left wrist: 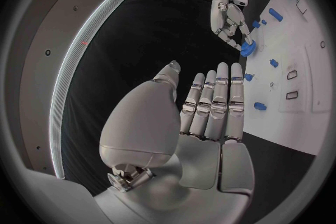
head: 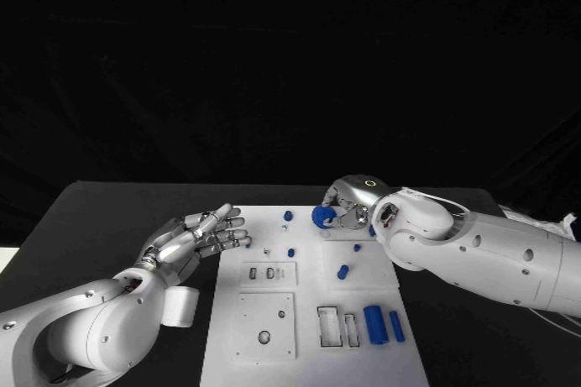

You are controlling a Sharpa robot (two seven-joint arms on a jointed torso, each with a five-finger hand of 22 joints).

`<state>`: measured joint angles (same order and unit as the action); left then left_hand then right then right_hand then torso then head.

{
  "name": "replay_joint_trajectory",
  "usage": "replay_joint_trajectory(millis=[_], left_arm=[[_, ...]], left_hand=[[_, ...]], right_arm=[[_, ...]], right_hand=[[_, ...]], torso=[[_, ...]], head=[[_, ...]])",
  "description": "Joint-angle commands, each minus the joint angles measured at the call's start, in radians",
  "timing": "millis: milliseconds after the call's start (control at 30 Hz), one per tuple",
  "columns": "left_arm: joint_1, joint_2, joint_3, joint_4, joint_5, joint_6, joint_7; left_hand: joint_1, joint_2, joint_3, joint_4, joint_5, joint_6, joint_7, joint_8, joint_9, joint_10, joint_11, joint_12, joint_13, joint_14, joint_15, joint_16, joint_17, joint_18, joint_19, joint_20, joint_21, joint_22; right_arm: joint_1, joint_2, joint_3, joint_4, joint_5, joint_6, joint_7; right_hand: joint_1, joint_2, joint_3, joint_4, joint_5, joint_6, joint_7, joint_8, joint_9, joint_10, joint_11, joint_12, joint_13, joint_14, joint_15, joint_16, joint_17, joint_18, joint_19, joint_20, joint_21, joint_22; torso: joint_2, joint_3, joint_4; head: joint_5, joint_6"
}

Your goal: Assemble the parts on the task board

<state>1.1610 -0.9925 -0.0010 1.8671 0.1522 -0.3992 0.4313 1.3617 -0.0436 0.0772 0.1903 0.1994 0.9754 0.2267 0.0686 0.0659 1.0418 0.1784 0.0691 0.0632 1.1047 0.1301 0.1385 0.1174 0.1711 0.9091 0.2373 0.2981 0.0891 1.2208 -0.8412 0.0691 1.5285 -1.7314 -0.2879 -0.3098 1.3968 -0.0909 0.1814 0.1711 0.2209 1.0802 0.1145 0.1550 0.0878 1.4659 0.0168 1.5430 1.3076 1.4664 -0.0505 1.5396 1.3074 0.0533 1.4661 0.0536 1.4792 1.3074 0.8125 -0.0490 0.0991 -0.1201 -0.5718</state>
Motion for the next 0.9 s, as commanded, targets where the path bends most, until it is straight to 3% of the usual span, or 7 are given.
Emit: replay_joint_trajectory(millis=[33, 267, 533, 900], left_arm=[[0.001, 0.003, 0.001, 0.002, 0.001, 0.022, 0.003], [0.001, 0.006, 0.001, 0.001, 0.001, 0.023, 0.002], [0.001, 0.008, 0.001, 0.001, 0.001, 0.025, 0.001], [0.001, 0.011, 0.001, 0.000, 0.001, 0.026, 0.000]], left_hand=[[0.008, 0.005, -0.001, -0.007, -0.003, -0.003, 0.006, -0.004, -0.001, -0.004, 0.000, -0.005, 0.000, -0.003, 0.001, -0.005, -0.001, 0.012, -0.003, 0.003, -0.006, -0.001], [0.008, 0.005, -0.001, -0.007, -0.003, -0.003, 0.006, -0.004, -0.001, -0.004, 0.000, -0.005, 0.000, -0.003, 0.001, -0.005, -0.001, 0.012, -0.003, 0.003, -0.006, -0.001], [0.008, 0.005, -0.001, -0.007, -0.003, -0.003, 0.006, -0.004, -0.001, -0.004, 0.000, -0.005, 0.000, -0.003, 0.001, -0.005, -0.001, 0.012, -0.003, 0.003, -0.006, -0.001], [0.008, 0.006, 0.000, -0.007, -0.003, -0.003, 0.006, -0.004, -0.001, -0.004, 0.000, -0.005, 0.000, -0.003, 0.001, -0.006, -0.001, 0.012, -0.003, 0.003, -0.006, -0.001]], right_arm=[[0.001, 0.020, 0.000, 0.020, -0.080, -0.034, -0.024], [0.001, 0.083, -0.008, 0.021, -0.143, -0.027, -0.039], [-0.004, 0.152, -0.022, -0.018, -0.160, -0.010, -0.037], [-0.013, 0.197, -0.029, -0.064, -0.158, 0.033, -0.034]], right_hand=[[0.000, 0.009, 0.012, 0.002, -0.008, 0.030, -0.020, 0.005, 0.010, 0.094, -0.006, 0.006, 0.244, 0.089, -0.008, 0.004, 0.186, -0.013, 0.033, -0.009, 0.005, 0.069], [-0.006, 0.007, 0.020, 0.002, -0.016, 0.028, -0.019, 0.001, 0.010, 0.094, -0.005, 0.005, 0.243, 0.089, -0.008, 0.004, 0.185, -0.013, 0.033, -0.009, 0.005, 0.068], [-0.007, 0.007, 0.022, 0.001, -0.017, 0.028, -0.019, 0.001, 0.010, 0.093, -0.005, 0.004, 0.243, 0.089, -0.008, 0.004, 0.185, -0.013, 0.032, -0.008, 0.004, 0.066], [-0.025, 0.001, 0.032, 0.002, -0.032, 0.019, -0.014, -0.009, 0.008, 0.091, -0.001, -0.002, 0.239, 0.089, -0.005, 0.003, 0.183, -0.012, 0.032, -0.006, 0.003, 0.065]], torso=[[0.000, -0.0011, -0.0017], [0.001, -0.0002, 0.0022], [0.001, -0.0004, 0.0012], [0.001, 0.0007, -0.0006]], head=[[0.005, 0.000], [0.008, -0.001], [0.013, -0.003], [0.016, -0.004]])
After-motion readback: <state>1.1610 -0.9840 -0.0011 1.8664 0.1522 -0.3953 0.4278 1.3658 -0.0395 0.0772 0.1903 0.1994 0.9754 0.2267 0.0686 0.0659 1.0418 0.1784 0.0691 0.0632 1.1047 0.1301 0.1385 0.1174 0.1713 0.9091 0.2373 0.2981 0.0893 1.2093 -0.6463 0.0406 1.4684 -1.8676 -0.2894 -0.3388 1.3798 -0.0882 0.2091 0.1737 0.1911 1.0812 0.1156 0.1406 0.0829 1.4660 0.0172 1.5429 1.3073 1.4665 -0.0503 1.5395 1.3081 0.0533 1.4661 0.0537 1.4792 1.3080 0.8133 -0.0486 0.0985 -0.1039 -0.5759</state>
